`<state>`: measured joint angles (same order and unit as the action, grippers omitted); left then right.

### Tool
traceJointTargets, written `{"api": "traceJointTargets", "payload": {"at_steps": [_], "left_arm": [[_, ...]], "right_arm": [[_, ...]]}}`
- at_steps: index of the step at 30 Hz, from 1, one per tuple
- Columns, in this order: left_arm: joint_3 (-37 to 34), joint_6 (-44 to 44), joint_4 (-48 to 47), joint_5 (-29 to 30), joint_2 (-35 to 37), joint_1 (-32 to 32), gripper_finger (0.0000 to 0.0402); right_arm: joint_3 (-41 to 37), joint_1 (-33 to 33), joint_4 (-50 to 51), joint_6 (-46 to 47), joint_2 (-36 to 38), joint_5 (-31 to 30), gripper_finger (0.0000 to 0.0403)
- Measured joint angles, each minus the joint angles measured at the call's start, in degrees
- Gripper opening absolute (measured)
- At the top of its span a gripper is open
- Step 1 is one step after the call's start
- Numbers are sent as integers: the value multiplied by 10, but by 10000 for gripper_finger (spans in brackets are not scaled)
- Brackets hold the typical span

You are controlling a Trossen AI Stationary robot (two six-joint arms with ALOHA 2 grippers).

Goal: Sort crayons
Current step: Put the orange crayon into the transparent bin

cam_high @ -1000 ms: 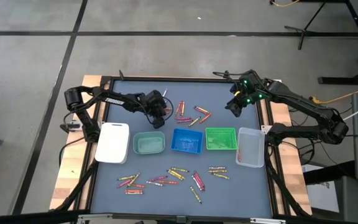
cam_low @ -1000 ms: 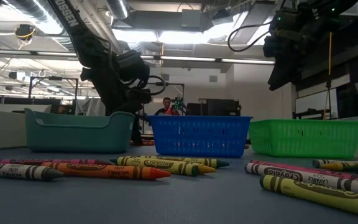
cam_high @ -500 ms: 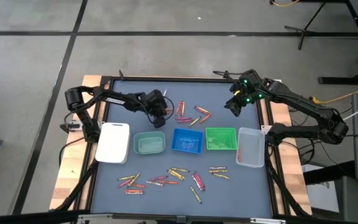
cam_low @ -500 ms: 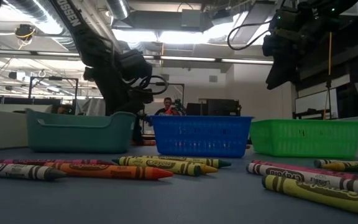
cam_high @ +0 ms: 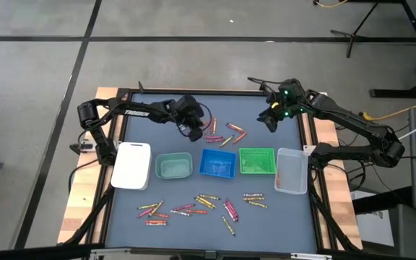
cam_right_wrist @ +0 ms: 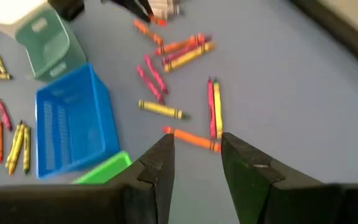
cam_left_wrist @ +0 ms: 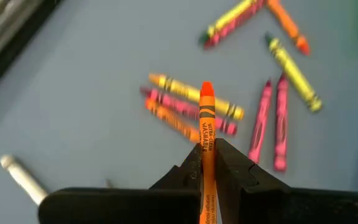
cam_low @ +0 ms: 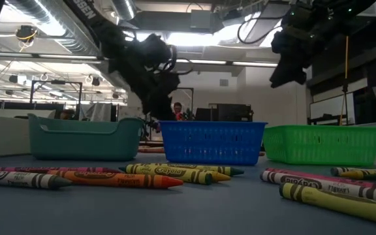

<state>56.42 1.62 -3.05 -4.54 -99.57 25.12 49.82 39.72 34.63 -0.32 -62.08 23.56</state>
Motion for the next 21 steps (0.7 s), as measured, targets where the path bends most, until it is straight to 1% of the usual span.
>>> {"api": "traceJointTargets", "payload": {"at_steps": [5, 10, 13, 16, 19, 21], "left_arm": [[36, 0, 18, 0, 1, -9, 9], [56, 0, 105, -1, 1, -26, 9], [60, 0, 179, -1, 2, -35, 9], [60, 0, 256, 0, 2, -43, 9], [61, 0, 315, -1, 2, -49, 9], [61, 0, 345, -1, 2, -53, 9]], "right_arm": [[0, 0, -77, 0, 0, 0, 131], [0, 0, -152, 0, -8, 8, 131], [0, 0, -197, 0, -19, 45, 131], [0, 0, -244, 0, -33, 98, 131], [0, 0, -282, 0, -46, 146, 131], [0, 0, -302, 0, -53, 165, 131]]}}
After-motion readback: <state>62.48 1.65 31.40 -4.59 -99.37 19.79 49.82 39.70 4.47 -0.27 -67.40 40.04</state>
